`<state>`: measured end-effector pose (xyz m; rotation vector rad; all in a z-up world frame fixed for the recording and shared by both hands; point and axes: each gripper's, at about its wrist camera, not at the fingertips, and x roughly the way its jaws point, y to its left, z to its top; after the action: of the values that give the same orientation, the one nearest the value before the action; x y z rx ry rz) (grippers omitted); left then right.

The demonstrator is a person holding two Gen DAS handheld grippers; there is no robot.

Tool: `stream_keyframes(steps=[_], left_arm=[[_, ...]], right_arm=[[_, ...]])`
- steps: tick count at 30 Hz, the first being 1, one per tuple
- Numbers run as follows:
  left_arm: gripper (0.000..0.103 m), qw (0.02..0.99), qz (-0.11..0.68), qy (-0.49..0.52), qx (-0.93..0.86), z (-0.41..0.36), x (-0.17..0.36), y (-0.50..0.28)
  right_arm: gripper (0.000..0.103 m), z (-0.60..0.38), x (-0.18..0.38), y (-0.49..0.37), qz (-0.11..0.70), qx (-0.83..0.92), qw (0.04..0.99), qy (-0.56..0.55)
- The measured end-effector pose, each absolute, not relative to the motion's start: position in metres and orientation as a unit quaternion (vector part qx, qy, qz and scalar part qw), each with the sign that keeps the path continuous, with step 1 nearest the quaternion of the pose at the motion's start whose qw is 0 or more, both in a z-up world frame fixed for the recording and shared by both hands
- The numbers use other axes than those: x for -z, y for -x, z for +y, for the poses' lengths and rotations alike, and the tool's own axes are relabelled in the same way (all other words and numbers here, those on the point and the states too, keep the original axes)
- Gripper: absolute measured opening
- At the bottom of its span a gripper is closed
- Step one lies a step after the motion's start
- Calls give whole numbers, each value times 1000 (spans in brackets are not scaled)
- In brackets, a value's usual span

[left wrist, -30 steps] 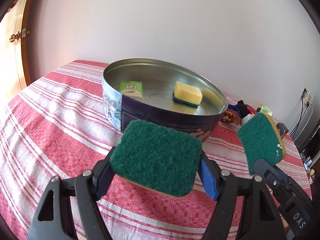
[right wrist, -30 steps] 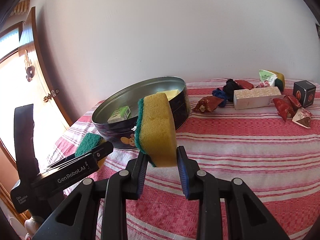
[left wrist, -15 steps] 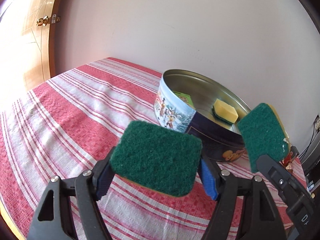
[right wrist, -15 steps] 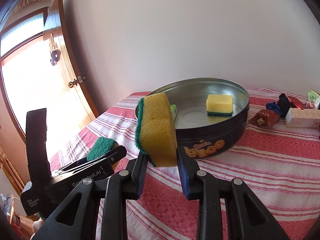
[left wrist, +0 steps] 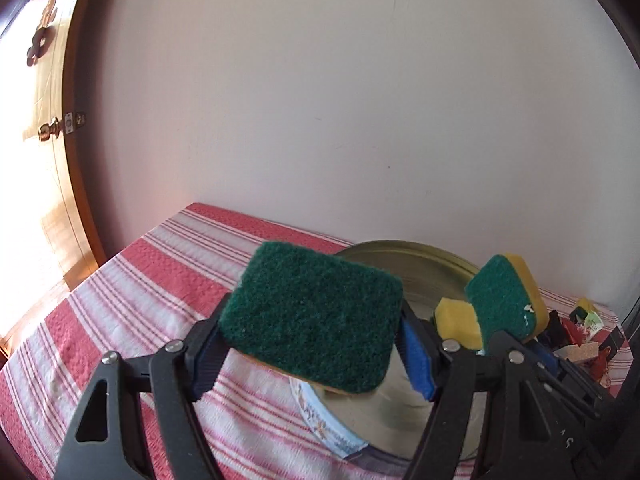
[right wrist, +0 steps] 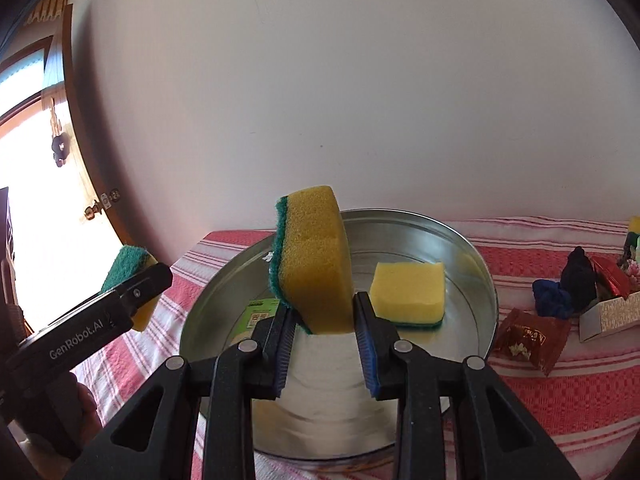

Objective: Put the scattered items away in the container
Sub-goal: 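Open both grippers to drop the sponges into the tin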

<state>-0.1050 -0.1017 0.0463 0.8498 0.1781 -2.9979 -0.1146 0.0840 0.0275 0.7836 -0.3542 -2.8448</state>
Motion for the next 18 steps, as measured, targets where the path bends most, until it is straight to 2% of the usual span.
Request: stream_keyframes(steps=[4,6,7,8,9,11,14,18], left_arm=[[75,19,36,-290,956,-82,-35,145],[80,20,41,-296,954,-80,-28,154],[87,21,40,-299,953,-78,-24,156],[95,19,34,-301,953,-76,-22,156],[97,16,26,-295,955,-74,-23,154],[103,28,3,-266,964,-69,-27,143],[103,40,-15,-238,970,-61,-31,131],[103,36,-29,-251,967,-59,-29,137]], right_arm=[[32,95,-13,131,-108,954,66,-272],[33,97,-8,133,-95,956,58,-271],[35,97,-7,132,-88,958,54,-268],[41,97,-7,131,-84,959,52,-266],[48,97,-7,129,-84,960,53,-263],[53,96,-7,126,-83,962,51,-255],[55,97,-9,117,-82,967,44,-235],[61,100,-11,107,-85,972,24,-216]])
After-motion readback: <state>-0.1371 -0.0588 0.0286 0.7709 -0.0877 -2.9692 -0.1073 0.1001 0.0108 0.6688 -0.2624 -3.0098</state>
